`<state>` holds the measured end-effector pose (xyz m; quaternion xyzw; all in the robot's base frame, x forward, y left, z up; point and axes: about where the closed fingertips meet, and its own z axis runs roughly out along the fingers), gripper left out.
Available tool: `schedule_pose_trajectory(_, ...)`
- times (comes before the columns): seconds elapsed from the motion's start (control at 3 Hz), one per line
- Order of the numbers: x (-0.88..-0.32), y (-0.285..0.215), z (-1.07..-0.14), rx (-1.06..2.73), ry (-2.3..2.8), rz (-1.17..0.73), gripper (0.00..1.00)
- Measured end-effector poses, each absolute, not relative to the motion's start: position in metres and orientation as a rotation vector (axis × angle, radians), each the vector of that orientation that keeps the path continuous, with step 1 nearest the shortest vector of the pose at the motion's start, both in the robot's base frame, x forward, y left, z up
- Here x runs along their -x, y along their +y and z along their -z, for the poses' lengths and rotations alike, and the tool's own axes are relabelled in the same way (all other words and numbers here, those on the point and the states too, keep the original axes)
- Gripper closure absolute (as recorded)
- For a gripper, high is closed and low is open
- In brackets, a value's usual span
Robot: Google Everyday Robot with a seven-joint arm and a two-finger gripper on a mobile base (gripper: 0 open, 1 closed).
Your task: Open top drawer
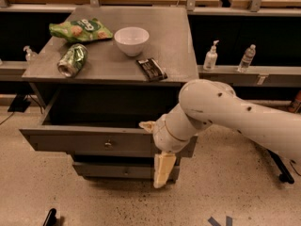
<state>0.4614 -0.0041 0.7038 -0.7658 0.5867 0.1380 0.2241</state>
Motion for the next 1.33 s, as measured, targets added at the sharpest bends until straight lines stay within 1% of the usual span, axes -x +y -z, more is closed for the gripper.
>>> schedule_pose_trajectory(0.67,-0.522,0.0,-0.671,2.126,1.792,-0.406,0.0)
schedule_pose_trajectory(1.0,-0.531,0.005,-0.654,2.164,1.845,-0.439,0.17)
schedule_pose_trajectory(1.33,-0.505,0.014,-0.645,2.237,1.804,-0.554,0.3)
